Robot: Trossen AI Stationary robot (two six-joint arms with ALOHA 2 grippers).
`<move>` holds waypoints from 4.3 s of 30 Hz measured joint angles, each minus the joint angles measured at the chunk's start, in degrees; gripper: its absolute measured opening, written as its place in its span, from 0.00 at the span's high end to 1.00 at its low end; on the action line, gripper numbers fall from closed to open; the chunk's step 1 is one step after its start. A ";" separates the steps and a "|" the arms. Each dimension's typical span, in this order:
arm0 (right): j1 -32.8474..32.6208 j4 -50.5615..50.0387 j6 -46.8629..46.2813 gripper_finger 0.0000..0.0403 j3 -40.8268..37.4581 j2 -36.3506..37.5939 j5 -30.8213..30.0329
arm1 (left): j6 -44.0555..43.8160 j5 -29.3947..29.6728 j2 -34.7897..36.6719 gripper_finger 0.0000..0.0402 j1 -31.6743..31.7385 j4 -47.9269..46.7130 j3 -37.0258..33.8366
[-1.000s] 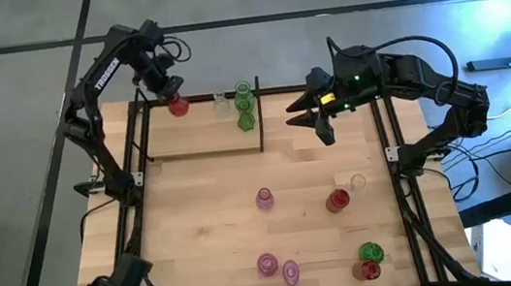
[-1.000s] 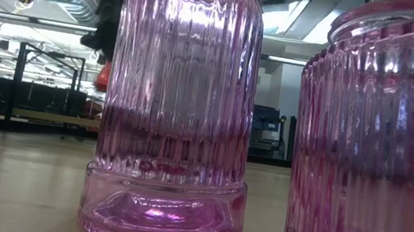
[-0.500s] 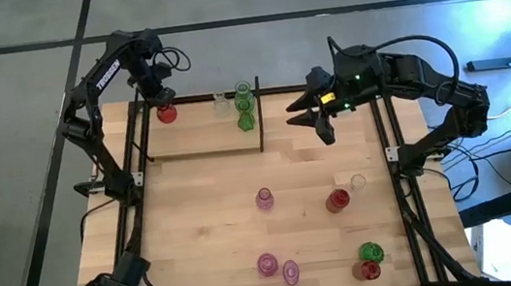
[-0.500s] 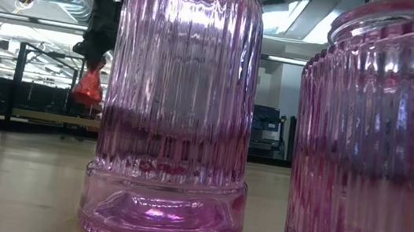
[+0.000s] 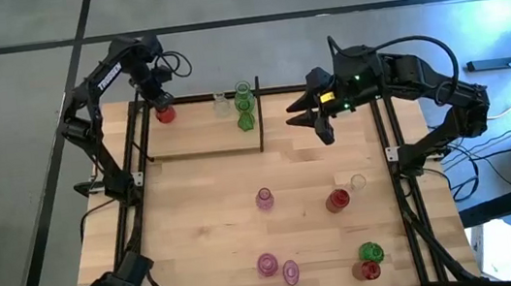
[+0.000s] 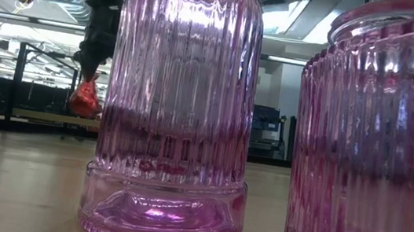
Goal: Sort vases onto shelf
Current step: Put the bottom left red vase on the shelf
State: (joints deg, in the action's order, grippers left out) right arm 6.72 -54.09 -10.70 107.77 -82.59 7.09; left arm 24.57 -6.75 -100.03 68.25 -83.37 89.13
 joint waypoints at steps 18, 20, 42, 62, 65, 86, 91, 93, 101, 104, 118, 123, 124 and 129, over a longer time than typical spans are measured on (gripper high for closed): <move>0.00 0.31 -2.78 0.61 0.01 0.00 0.02 | -2.35 -0.38 0.13 0.92 0.52 3.64 -3.44; -0.25 0.31 -2.78 0.61 0.00 0.00 0.13 | -3.15 0.73 0.06 0.88 0.52 3.88 -3.47; -4.28 0.20 -2.49 0.61 0.00 -0.02 -1.99 | -4.93 3.93 -0.04 0.84 0.52 3.01 -3.50; -4.26 0.18 -2.54 0.61 0.02 -0.02 -1.95 | -6.46 4.64 -0.07 0.84 0.14 -3.47 6.92; -4.26 0.18 -2.54 0.61 0.00 -0.02 -1.95 | -6.47 4.26 0.74 0.84 -0.87 -5.55 8.31; -4.07 2.18 2.38 0.61 0.02 -0.54 -2.10 | -37.15 12.19 30.25 0.99 -32.78 8.35 9.94; -4.07 1.92 2.47 0.61 0.02 -1.67 -1.09 | -45.33 23.59 31.74 1.00 -45.60 6.72 6.56; -4.09 1.81 2.56 0.61 0.02 -2.59 -0.44 | -47.98 26.76 31.60 1.00 -49.07 6.68 2.94; -4.13 2.12 2.42 0.61 0.01 -4.40 5.14 | -55.46 24.54 31.32 1.00 -46.91 11.60 -13.80; -4.17 2.04 2.13 0.61 0.02 -4.58 6.36 | -55.28 19.94 30.57 1.00 -42.37 14.19 -17.95; -4.15 4.41 -0.86 0.61 0.02 -4.63 8.65 | -39.44 17.83 19.78 1.00 -30.21 15.48 -19.85; -4.15 4.52 -2.73 0.61 0.02 -4.63 8.66 | -35.59 21.12 18.23 1.00 -28.63 15.30 -19.85; -4.15 4.53 -2.94 0.61 0.02 -4.63 8.65 | -34.64 21.89 17.87 1.00 -28.41 15.18 -19.85; -5.00 4.58 -4.02 0.61 0.02 -4.61 8.06 | -30.62 24.40 16.21 1.00 -27.87 14.90 -19.85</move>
State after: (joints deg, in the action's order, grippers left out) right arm 1.72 -49.51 -14.72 107.79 -87.20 15.16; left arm -6.05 17.65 -83.81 40.38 -68.47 69.28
